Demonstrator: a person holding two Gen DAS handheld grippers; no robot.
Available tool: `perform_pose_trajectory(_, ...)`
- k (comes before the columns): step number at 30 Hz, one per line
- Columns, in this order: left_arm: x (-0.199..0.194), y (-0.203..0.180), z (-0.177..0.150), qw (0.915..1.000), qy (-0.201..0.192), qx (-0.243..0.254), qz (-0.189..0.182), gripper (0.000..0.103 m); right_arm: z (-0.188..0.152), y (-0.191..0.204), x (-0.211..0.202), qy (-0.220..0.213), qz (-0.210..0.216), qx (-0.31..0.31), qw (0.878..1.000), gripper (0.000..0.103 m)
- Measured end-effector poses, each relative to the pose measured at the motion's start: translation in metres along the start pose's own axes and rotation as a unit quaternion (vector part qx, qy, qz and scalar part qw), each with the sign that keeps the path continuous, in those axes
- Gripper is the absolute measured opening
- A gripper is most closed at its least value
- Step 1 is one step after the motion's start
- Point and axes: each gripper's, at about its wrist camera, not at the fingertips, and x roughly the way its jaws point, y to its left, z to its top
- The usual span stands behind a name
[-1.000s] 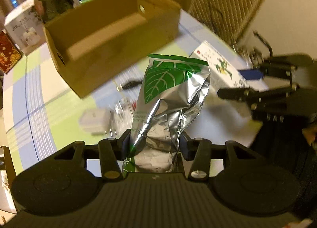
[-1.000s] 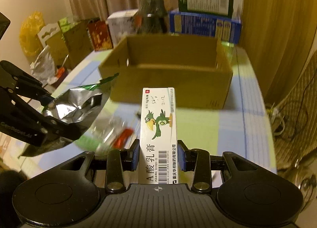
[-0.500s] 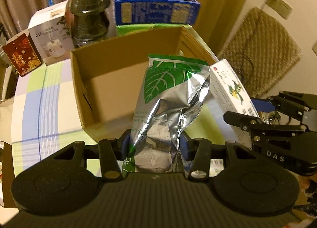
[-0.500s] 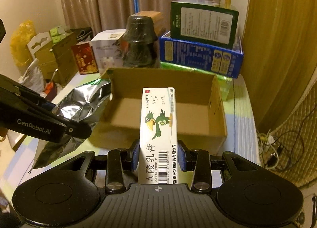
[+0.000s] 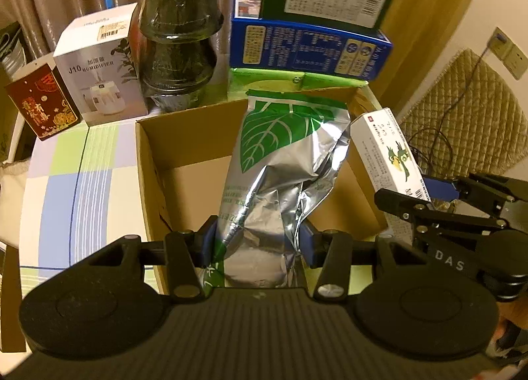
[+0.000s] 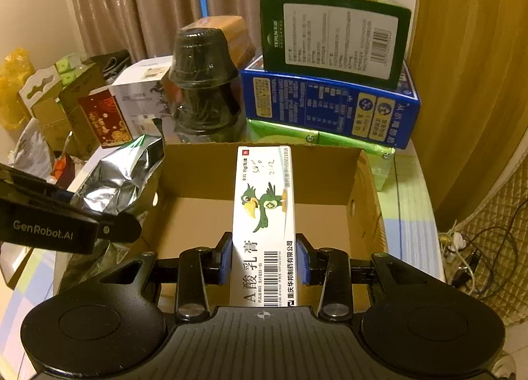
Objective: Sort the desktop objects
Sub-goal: 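Carry the foil bag and parrot box over the cardboard box with both grippers, then open both grippers to drop the foil bag and parrot box inside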
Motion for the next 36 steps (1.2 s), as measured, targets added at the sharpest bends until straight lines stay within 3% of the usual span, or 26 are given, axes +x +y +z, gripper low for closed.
perform_pose_trajectory(8,0.024,0.011,0.006,0.9998,0.010,-0.015,-0.004,0.044,0.006,-0.002,0.024,0.008,-0.003,-0.003,1.000,0.035)
perform_pose_trajectory(15,0.035,0.014,0.013,0.9996,-0.006,-0.028,-0.007,0.046,0.010,-0.008,0.035,-0.006,0.000,0.005,1.000,0.036)
perform_pose_trajectory(16,0.036,0.013,0.014,0.9995,-0.013,-0.029,-0.007,0.049,0.010,-0.011,0.036,-0.017,0.012,0.014,1.000,0.046)
perform_pose_trajectory(17,0.036,0.013,0.014,0.9993,-0.019,-0.033,-0.006,0.052,0.010,-0.014,0.037,-0.022,0.020,0.027,0.999,0.062)
perform_pose_trajectory(18,0.037,0.013,0.014,0.9990,-0.022,-0.037,-0.008,0.052,0.009,-0.017,0.037,-0.024,0.022,0.040,0.999,0.065)
perform_pose_trajectory(27,0.028,0.017,-0.002,0.9989,-0.021,-0.040,-0.014,0.052,-0.014,-0.024,0.016,-0.032,0.011,0.039,0.999,0.065)
perform_pose_trajectory(36,-0.017,0.019,-0.048,0.9983,-0.028,-0.047,-0.019,0.052,-0.057,-0.019,-0.037,-0.039,0.018,0.054,0.998,0.069)
